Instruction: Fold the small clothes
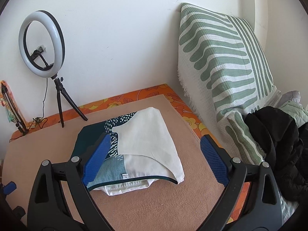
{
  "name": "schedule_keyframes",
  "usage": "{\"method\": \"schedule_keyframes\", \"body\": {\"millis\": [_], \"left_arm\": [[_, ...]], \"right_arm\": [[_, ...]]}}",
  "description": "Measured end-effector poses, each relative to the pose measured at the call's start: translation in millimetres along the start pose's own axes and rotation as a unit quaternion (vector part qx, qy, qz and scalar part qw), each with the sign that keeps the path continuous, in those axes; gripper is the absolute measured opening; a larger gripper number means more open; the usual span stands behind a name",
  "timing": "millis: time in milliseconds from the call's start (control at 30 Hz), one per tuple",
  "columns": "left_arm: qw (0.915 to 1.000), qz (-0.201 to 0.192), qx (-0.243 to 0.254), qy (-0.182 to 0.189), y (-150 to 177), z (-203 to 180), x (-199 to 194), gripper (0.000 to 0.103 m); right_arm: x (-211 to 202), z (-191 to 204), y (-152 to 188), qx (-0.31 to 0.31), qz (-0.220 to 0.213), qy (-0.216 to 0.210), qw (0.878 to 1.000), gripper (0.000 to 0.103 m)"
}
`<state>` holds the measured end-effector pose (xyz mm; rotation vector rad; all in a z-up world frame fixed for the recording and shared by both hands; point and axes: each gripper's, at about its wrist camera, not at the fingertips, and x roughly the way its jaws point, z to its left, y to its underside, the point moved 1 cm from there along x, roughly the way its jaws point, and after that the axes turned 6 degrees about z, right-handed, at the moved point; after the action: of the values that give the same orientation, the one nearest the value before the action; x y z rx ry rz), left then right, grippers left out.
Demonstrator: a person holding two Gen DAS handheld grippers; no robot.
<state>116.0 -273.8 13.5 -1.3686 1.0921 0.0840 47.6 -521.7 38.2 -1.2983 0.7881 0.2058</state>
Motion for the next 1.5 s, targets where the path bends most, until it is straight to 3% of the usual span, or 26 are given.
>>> {"method": "schedule_keyframes", "body": {"millis": [233, 867, 1200, 1267, 1333, 1500], "left_arm": [[0.9989, -0.012, 0.042, -0.015, 24, -12, -31, 0.082], [0.9990, -0.006, 0.038, -0.024, 62, 3, -54, 0.088], [0.9973, -0.012, 0.049, -0.054, 67, 4, -54, 0.088], [0.9969, -0.012, 0.050, -0.059, 67, 5, -54, 0.092], [0.9964, -0.018, 0.047, -0.068, 68, 6, -56, 0.103], [0.9958, -0.021, 0.050, -0.074, 69, 7, -57, 0.103]], "right_arm": [[-34, 19, 35, 0.001, -0.016, 0.008, 1.000, 0.100], [-71, 77, 115, 0.003, -0.045, -0.003, 0.999, 0.103], [-77, 86, 130, 0.016, -0.078, 0.005, 0.997, 0.103], [-77, 87, 130, 0.015, -0.081, 0.006, 0.997, 0.103], [-78, 87, 131, 0.013, -0.084, 0.011, 0.996, 0.103], [-78, 87, 131, 0.017, -0.086, 0.012, 0.996, 0.103]]}}
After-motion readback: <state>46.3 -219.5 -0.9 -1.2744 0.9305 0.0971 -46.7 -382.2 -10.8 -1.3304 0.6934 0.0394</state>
